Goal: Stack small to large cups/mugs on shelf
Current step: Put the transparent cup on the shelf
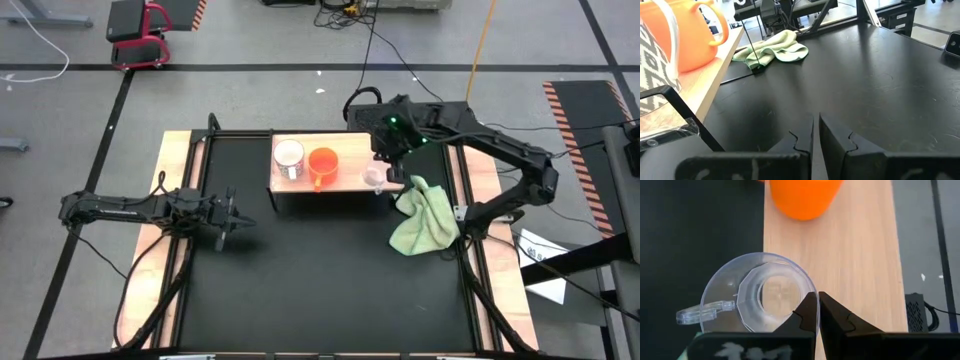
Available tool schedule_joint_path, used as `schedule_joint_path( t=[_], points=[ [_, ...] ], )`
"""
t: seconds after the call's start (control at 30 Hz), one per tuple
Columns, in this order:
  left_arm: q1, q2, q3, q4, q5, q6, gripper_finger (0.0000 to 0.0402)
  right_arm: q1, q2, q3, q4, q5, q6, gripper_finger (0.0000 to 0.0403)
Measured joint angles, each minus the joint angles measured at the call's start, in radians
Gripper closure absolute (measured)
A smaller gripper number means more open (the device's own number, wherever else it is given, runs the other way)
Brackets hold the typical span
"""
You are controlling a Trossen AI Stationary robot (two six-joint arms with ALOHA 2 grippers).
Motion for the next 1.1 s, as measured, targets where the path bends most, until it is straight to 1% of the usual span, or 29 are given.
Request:
schedule_joint_path(
  t=[0.23, 0.63, 1.1],
  points=[
    [0.000, 0.000, 0.000, 0.000, 0.000, 0.000, 0.0369, -0.036, 0.045, 0.005, -0.009, 0.025, -0.044, 0.0403],
    [0.000, 0.000, 0.000, -0.001, 0.000, 0.012, 0.0369, -0.070, 0.047, 0.006, -0.022, 0.023, -0.084, 0.0403],
    [0.000, 0.000, 0.000, -0.001, 0.000, 0.013, 0.0369, -0.071, 0.047, 0.006, -0.066, 0.017, -0.083, 0.0403]
  ],
)
